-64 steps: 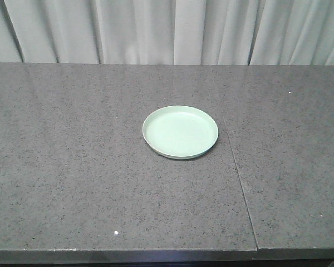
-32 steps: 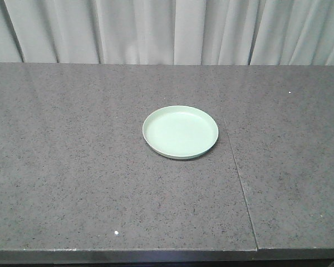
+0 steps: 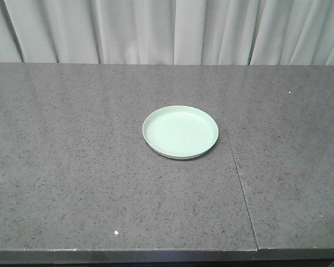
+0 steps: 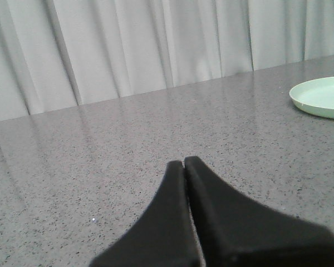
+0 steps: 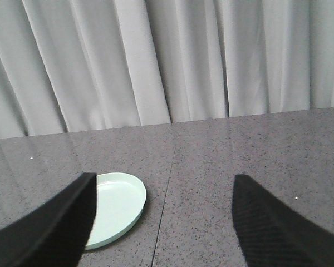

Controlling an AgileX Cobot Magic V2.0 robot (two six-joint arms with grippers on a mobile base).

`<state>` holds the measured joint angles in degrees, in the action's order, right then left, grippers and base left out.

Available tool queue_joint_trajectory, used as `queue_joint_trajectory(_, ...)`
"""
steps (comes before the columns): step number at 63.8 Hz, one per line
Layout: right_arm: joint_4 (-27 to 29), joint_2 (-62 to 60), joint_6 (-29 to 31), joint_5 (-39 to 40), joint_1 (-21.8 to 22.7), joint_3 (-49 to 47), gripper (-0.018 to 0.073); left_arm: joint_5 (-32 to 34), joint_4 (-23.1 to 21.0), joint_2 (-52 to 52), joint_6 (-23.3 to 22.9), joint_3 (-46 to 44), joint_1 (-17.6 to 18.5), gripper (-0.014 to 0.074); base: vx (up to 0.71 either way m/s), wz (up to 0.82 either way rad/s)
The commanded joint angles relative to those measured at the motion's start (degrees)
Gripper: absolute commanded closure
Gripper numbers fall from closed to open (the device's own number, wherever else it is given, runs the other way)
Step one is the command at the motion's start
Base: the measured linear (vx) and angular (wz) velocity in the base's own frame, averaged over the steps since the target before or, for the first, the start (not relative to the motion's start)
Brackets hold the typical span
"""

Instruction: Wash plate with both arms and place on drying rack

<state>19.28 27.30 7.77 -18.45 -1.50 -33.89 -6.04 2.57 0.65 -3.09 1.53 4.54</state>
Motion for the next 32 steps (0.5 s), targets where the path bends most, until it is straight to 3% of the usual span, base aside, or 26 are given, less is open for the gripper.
queue_joint_trajectory(1,0.93,3.95,2.03,6.10,0.40,-3.21,-0.0029,4.42,-0.10,0.76,-0.46,-1.49,0.36,0.0603,0.00,0.00)
queue_joint_trajectory(13,3.08,14.80,8.91,-2.13,0.40,-14.12,-0.0029,4.42,-0.10,0.76,-0.46,-1.49,0.36,0.0603,0.00,0.00)
queue_joint_trajectory(32,17.59,39.88,27.80,-19.47,-1.33,-39.80,-0.0029,4.42,-0.10,0.76,-0.46,-1.49,0.36,0.0603,0.00,0.00)
